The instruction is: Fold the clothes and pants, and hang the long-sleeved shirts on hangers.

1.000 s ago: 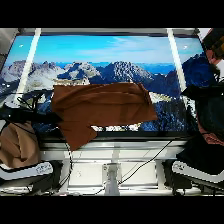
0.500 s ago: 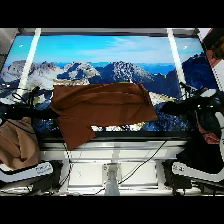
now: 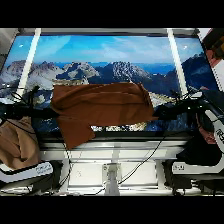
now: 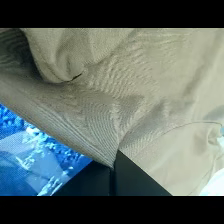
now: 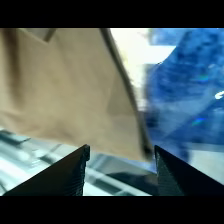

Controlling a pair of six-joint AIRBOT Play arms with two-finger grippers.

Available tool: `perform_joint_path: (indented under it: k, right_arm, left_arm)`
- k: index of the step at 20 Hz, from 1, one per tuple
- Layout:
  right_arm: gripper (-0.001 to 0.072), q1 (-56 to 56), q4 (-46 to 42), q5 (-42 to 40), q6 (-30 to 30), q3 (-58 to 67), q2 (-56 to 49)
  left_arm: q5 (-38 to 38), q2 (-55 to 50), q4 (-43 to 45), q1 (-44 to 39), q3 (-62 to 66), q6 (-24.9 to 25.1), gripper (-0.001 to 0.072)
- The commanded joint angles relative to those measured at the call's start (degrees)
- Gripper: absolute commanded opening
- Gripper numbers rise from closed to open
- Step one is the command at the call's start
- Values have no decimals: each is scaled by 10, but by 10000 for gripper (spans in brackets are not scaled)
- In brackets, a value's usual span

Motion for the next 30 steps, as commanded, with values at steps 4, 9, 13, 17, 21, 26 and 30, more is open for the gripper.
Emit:
perform_joint_path:
  k: [4, 9, 13, 17, 21, 26, 30]
  right_arm:
    - [418, 1, 61, -22, 11, -1, -25]
    - [232, 1, 68, -57, 10, -1, -25]
    - [14, 1, 76, -59, -1, 0, -24]
    - [12, 1, 170, -20, -122, 0, 13]
    - [13, 0, 390, -18, -239, 0, 116]
    - [12, 0, 468, -53, -274, 61, 271]
    - [12, 0, 431, -211, -269, 149, 389]
  left_arm:
    - [2, 0, -1, 0, 0, 0, 16]
    - [2, 0, -31, 0, 0, 0, 16]
    - [-4, 0, -44, 0, 0, 0, 15]
    - [-40, 26, -45, 0, 10, -26, 14]
    - [-83, 91, -111, 0, 91, -38, 14]
    - [-66, 178, -304, 0, 238, -39, 14]
    - [32, 257, -340, 0, 307, -39, 14]
